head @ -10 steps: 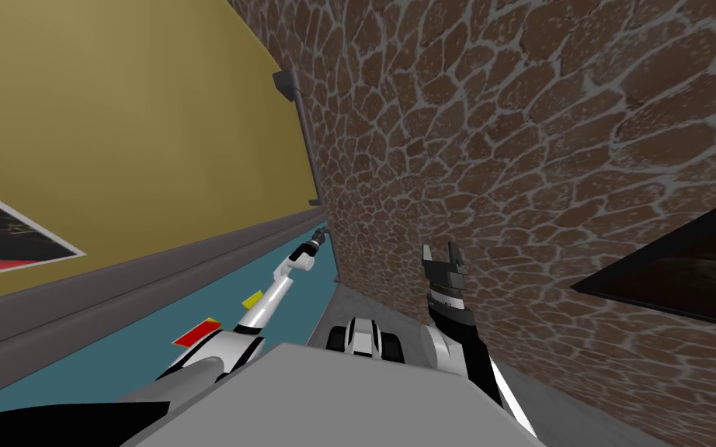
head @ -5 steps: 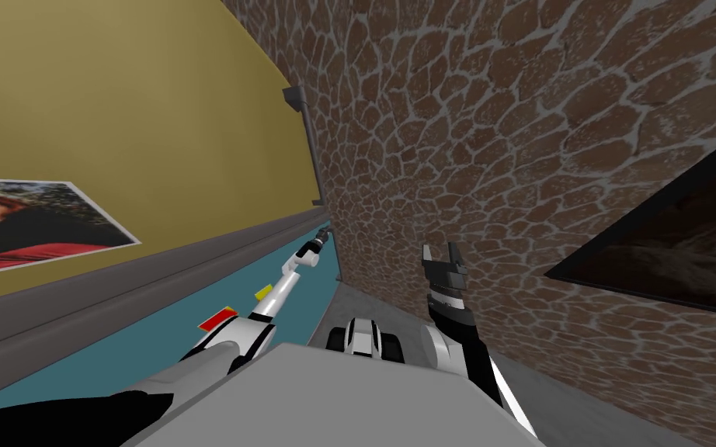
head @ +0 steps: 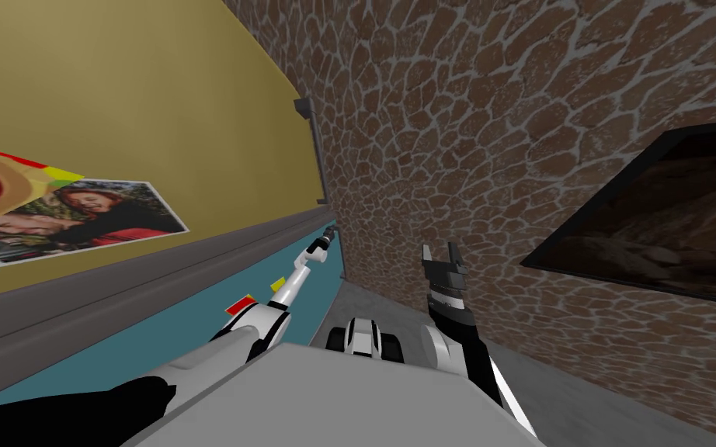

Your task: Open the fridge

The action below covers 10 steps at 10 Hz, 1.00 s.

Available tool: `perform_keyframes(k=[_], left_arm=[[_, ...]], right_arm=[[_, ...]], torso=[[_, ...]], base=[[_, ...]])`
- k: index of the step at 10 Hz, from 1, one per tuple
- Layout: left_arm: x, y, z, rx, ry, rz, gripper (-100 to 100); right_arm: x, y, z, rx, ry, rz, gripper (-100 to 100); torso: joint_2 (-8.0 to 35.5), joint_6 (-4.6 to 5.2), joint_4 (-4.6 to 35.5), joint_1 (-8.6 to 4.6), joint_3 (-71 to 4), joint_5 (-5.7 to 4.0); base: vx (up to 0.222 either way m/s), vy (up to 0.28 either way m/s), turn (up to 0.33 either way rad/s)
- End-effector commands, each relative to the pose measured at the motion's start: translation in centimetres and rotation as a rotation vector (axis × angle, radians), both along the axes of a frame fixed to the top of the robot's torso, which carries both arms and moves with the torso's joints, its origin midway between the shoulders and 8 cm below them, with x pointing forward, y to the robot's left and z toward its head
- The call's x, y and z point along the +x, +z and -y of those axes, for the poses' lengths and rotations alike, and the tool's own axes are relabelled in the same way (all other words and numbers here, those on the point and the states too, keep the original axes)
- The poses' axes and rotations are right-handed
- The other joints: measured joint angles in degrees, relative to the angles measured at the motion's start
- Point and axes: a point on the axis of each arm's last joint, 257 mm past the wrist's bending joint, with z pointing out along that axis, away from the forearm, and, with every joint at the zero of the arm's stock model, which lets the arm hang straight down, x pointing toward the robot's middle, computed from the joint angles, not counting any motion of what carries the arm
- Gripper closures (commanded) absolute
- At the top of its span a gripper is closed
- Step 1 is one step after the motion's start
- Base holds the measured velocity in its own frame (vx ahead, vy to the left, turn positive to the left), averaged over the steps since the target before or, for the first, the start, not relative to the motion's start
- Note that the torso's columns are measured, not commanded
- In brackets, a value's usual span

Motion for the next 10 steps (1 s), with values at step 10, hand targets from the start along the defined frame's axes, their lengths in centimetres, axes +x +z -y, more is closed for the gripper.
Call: perform_keyframes(k=[10], left_arm=[[4.4, -1.8, 8.5, 0.016, -0.071, -0.056, 100]], right_arm=[[0.0, 0.0, 0.0, 0.0, 0.0, 0.0, 0]], torso=[[0.1, 0.29, 0.2, -0.36, 0.1, -0.2]], base=[[-0.09, 0.021, -0.032]])
